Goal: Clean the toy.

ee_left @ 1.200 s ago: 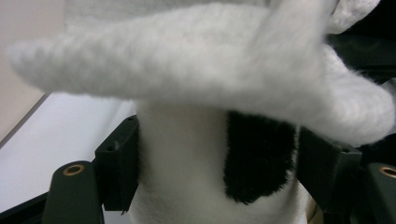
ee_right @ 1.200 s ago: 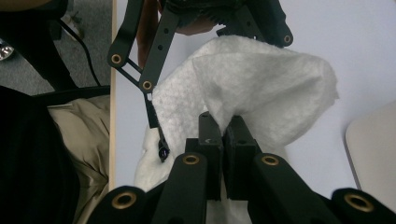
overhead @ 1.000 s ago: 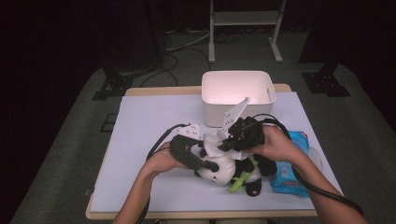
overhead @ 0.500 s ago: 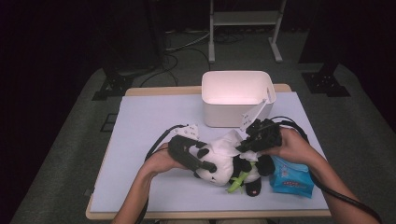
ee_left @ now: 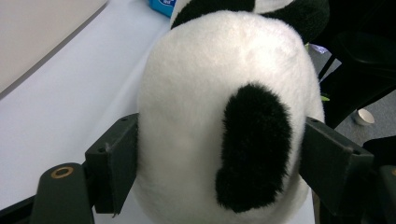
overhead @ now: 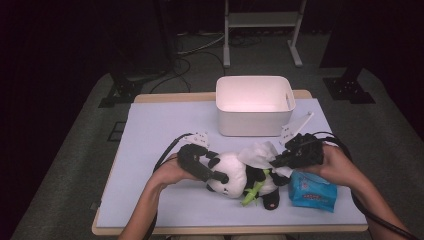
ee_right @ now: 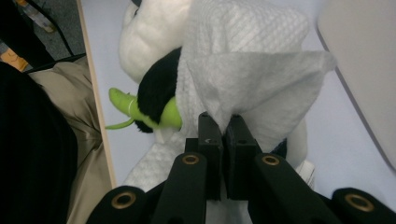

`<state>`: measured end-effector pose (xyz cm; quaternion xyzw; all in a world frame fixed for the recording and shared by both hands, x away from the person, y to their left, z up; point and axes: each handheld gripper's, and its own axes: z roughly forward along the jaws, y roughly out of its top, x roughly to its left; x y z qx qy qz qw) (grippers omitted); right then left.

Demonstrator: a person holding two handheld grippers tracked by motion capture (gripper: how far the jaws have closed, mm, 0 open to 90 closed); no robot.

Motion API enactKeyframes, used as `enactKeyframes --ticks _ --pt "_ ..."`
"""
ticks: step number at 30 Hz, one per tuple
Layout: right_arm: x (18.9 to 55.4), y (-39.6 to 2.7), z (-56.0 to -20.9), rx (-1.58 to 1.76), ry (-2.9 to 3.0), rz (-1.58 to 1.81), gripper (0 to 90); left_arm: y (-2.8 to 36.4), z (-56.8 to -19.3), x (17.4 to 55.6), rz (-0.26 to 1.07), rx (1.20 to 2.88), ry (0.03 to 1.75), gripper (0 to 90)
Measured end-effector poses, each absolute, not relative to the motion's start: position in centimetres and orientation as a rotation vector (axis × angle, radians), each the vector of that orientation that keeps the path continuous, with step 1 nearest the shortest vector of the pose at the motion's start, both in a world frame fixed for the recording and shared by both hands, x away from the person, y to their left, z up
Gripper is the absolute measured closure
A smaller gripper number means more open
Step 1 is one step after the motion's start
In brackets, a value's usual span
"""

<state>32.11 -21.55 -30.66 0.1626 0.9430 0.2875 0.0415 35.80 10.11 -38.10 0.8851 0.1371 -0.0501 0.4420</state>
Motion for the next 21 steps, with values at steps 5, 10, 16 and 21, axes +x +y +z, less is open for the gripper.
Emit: enactKeyframes --ticks 5,10,16,21 --pt "31.1 -22.5 -31.0 0.515 2.874 0.899 86.2 10.2 -38.1 35.8 -0.129 2.192 0.352 20.0" --pt "30.3 -23.5 -31.3 0.530 2.852 0.932 86.3 10.3 -38.1 35.9 -0.134 2.190 0.367 19.9" --pt "30.2 -23.9 -31.1 0.522 2.844 0.923 86.3 10.3 -38.1 35.9 -0.140 2.183 0.344 21.0" --pt "30.8 -23.0 -30.7 0.513 2.847 0.920 86.1 10.2 -38.1 35.7 -0.135 2.189 0.322 22.9"
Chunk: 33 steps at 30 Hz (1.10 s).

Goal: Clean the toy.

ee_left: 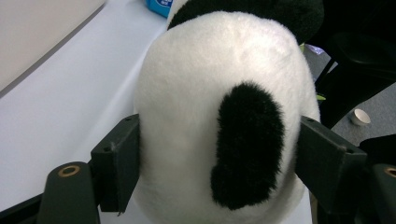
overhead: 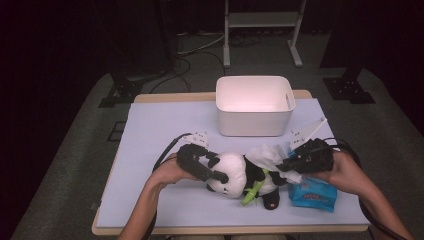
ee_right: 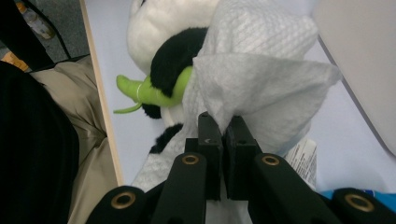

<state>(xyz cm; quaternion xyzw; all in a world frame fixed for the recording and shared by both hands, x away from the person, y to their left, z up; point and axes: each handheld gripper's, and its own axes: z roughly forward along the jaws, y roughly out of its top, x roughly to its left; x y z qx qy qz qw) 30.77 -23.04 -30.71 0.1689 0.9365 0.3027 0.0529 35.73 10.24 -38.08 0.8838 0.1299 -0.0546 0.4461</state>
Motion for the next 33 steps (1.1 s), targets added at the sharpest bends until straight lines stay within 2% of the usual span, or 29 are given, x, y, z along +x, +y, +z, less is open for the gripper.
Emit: enactKeyframes --ticks 20,29,33 --pt "34.4 -15.3 -31.0 0.372 2.942 0.862 86.2 9.7 -37.4 35.5 -0.102 2.202 0.273 23.4" --pt "34.9 -18.3 -30.3 0.473 2.885 0.877 86.3 10.2 -38.0 35.8 -0.134 2.179 0.300 23.1" --pt "34.7 -19.8 -30.6 0.510 2.878 0.887 86.3 10.2 -38.0 36.1 -0.162 2.166 0.344 18.0"
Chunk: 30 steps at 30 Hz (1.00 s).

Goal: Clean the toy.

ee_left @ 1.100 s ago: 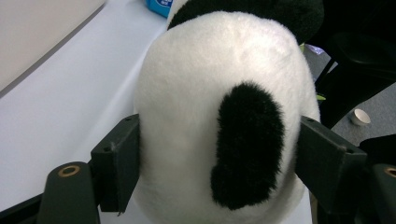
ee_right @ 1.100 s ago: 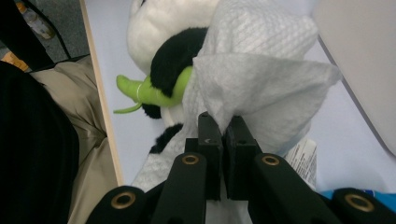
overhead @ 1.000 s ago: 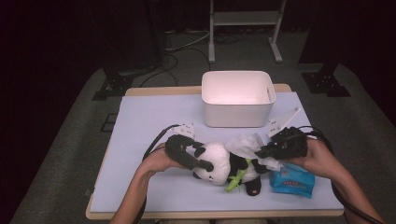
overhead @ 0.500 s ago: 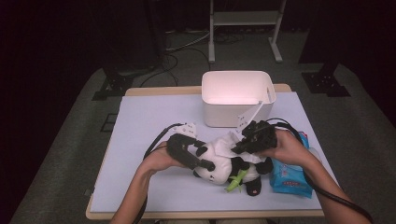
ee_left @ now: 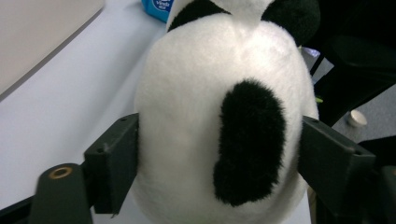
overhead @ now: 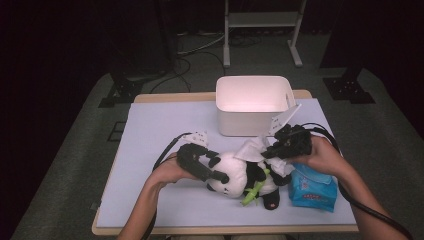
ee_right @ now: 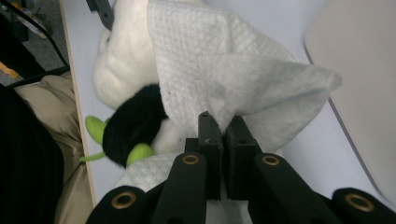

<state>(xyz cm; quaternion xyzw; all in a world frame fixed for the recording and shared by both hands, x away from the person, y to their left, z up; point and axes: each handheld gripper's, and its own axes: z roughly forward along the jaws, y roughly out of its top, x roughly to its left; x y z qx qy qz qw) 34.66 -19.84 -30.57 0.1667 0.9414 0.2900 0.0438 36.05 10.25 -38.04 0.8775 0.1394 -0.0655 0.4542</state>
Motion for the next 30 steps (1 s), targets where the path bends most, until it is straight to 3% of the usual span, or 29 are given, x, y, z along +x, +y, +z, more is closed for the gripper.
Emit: enactKeyframes --ticks 4,21,30 --pt "34.2 -20.4 -31.1 0.529 2.875 0.926 86.5 10.0 -37.8 36.3 -0.187 2.175 0.404 10.0" --pt "31.4 -19.6 -31.4 0.440 2.886 0.931 86.8 8.6 -37.7 35.8 -0.298 2.208 0.417 4.3" --pt "30.7 -19.7 -31.7 0.420 2.894 0.955 86.8 7.3 -37.7 35.6 -0.329 2.248 0.375 5.5"
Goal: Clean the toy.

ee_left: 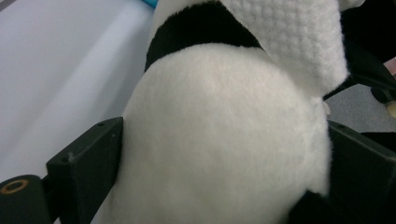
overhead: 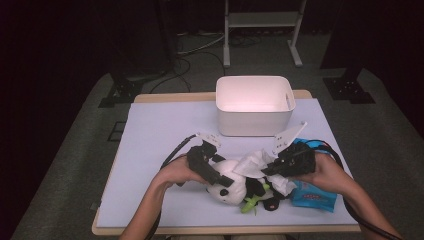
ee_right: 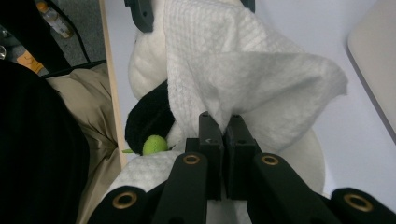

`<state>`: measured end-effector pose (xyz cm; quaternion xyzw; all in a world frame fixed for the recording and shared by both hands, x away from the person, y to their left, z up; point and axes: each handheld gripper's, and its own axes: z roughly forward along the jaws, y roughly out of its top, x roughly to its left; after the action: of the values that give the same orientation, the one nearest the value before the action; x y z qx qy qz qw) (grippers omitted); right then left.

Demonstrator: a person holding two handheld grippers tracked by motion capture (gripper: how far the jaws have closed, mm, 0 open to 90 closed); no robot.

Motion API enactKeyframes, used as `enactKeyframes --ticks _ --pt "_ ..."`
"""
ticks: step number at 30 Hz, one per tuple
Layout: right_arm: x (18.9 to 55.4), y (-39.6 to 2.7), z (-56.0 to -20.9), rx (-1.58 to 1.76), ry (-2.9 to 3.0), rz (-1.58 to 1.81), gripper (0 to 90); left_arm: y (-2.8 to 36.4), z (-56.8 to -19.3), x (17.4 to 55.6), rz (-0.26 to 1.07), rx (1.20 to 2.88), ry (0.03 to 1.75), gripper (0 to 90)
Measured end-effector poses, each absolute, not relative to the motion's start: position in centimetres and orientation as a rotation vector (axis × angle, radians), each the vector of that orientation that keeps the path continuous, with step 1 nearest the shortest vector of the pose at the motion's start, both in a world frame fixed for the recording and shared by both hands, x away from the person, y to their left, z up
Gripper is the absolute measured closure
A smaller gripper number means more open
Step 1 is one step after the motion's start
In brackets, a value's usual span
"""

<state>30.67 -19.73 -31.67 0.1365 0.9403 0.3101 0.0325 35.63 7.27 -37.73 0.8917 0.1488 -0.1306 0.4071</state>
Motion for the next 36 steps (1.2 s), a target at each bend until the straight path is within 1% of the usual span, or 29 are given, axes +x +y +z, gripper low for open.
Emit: enactKeyframes --ticks 2,6,9,11,17,22,24,28,30,31,34,36 --pt "30.6 -19.8 -31.7 0.422 2.891 0.956 86.8 7.2 -37.7 35.7 -0.340 2.251 0.374 9.1" --pt "30.7 -19.8 -31.8 0.423 2.889 0.970 86.8 7.5 -37.6 35.7 -0.326 2.251 0.362 20.9" --pt "30.8 -20.0 -31.5 0.422 2.880 0.975 86.7 7.6 -37.4 35.8 -0.312 2.234 0.358 25.0" --pt "31.0 -20.2 -31.2 0.427 2.879 0.974 86.8 7.4 -37.1 35.9 -0.295 2.234 0.344 25.9" --pt "31.9 -21.1 -29.9 0.456 2.873 1.001 86.7 6.7 -35.2 36.0 -0.206 2.246 0.281 26.4" --pt "33.0 -21.3 -28.7 0.482 2.830 1.019 86.6 6.4 -33.6 35.9 -0.095 2.266 0.171 26.8" --pt "33.5 -21.2 -28.7 0.502 2.828 1.011 86.6 6.4 -33.4 35.9 -0.073 2.262 0.156 26.8" --pt "34.2 -21.1 -29.4 0.514 2.847 1.032 86.6 7.1 -34.3 36.2 -0.087 2.252 0.180 26.4" --pt "34.0 -21.0 -30.1 0.525 2.851 1.036 86.7 7.2 -35.1 36.2 -0.113 2.259 0.214 23.4" --pt "33.9 -20.9 -30.5 0.516 2.848 1.037 86.6 7.2 -35.5 36.2 -0.127 2.266 0.235 20.2" --pt "33.5 -20.8 -31.2 0.513 2.841 1.053 86.6 7.7 -36.5 36.2 -0.171 2.271 0.273 14.4" --pt "33.2 -20.7 -31.3 0.517 2.845 1.062 86.6 8.2 -36.9 36.0 -0.187 2.271 0.302 11.9"
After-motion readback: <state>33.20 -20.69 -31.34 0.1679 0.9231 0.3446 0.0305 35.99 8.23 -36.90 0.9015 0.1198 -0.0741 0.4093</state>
